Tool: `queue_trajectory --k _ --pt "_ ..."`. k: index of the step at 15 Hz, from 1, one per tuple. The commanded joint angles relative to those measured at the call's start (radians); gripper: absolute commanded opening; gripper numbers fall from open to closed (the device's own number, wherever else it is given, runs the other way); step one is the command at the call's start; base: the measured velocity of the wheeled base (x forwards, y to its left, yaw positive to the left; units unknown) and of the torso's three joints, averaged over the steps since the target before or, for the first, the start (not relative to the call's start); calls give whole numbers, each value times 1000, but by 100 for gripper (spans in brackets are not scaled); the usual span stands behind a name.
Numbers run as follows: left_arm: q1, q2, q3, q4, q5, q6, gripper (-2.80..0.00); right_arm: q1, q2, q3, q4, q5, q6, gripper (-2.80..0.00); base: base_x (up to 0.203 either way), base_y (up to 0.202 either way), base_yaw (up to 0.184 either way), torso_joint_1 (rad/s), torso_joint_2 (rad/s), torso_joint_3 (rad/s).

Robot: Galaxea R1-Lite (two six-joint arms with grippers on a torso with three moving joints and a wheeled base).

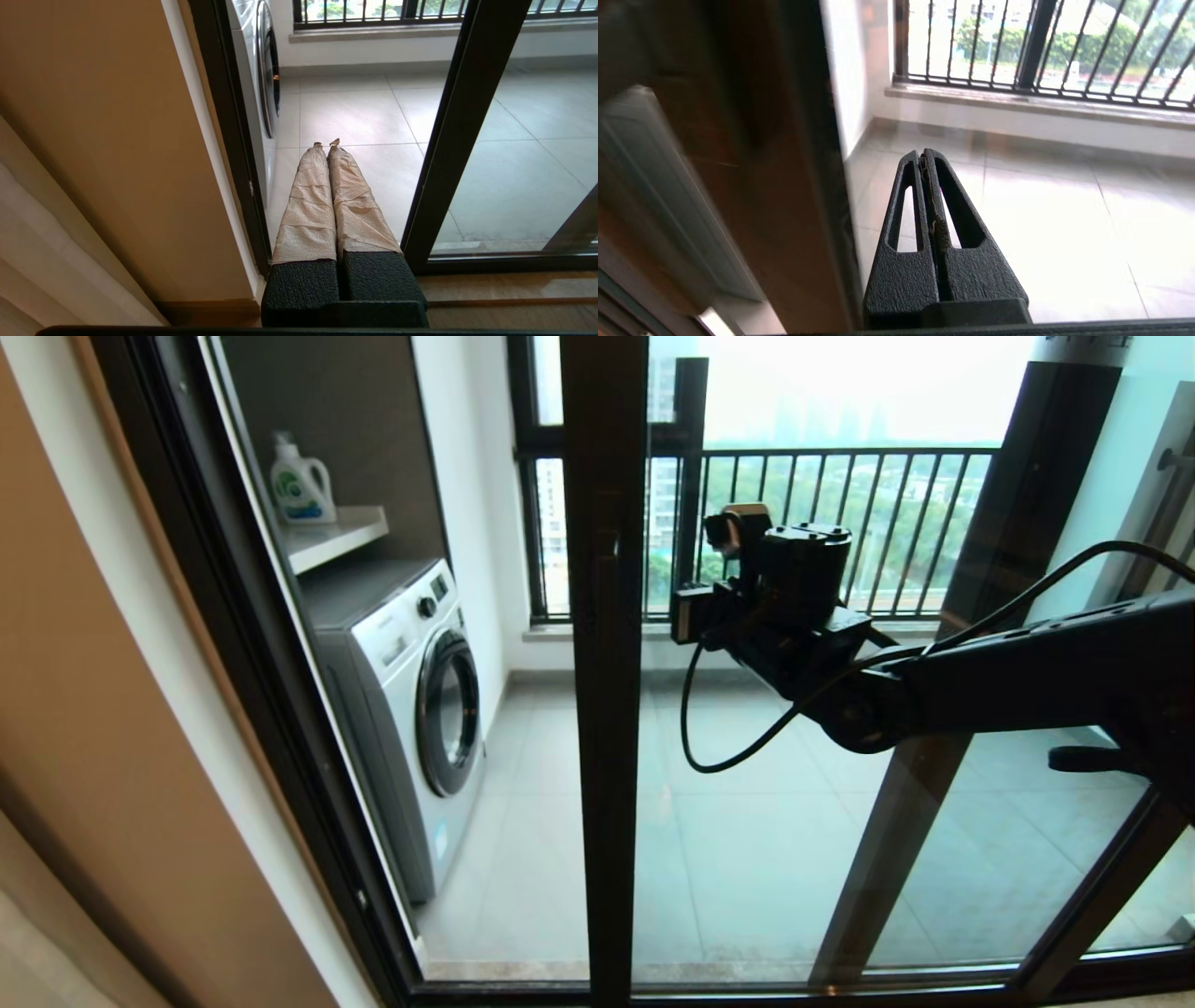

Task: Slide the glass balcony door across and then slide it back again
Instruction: Close the slid door

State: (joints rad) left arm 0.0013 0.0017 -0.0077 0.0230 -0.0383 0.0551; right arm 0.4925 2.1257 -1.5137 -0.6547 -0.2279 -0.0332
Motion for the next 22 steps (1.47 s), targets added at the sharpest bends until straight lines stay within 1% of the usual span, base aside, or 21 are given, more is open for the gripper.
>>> queue_trajectory --k 1,4,6,8,9,11,14,16,18,19,20,21,22 --pt "0 1 0 0 0 0 -280 -32 -136 130 -5 1 25 -280 0 0 0 0 0 0" --pt "0 1 0 0 0 0 -280 -96 -386 401 -26 15 81 -280 0 0 0 0 0 0" --pt "0 1 0 0 0 0 -280 -152 -607 569 -37 37 97 -280 0 0 0 0 0 0" --pt "0 1 0 0 0 0 -280 -198 -824 686 -21 48 99 -280 0 0 0 0 0 0" --pt "0 1 0 0 0 0 -280 -221 -948 729 14 50 84 -280 0 0 0 0 0 0" --pt "0 1 0 0 0 0 -280 -255 -1207 776 136 46 23 -280 0 0 0 0 0 0" --pt "0 1 0 0 0 0 -280 -305 -1548 798 373 33 -83 -280 0 0 0 0 0 0" --pt "0 1 0 0 0 0 -280 -370 -1744 809 530 31 -124 -280 0 0 0 0 0 0" --pt "0 1 0 0 0 0 -280 -430 -1957 834 667 56 -154 -280 0 0 0 0 0 0" --pt "0 1 0 0 0 0 -280 -448 -2049 854 722 55 -165 -280 0 0 0 0 0 0" --pt "0 1 0 0 0 0 -280 -461 -2104 879 751 20 -153 -280 0 0 0 0 0 0" --pt "0 1 0 0 0 0 -280 -474 -2133 942 776 -16 -113 -280 0 0 0 0 0 0" --pt "0 1 0 0 0 0 -280 -482 -2132 1027 787 -18 -86 -280 0 0 0 0 0 0"
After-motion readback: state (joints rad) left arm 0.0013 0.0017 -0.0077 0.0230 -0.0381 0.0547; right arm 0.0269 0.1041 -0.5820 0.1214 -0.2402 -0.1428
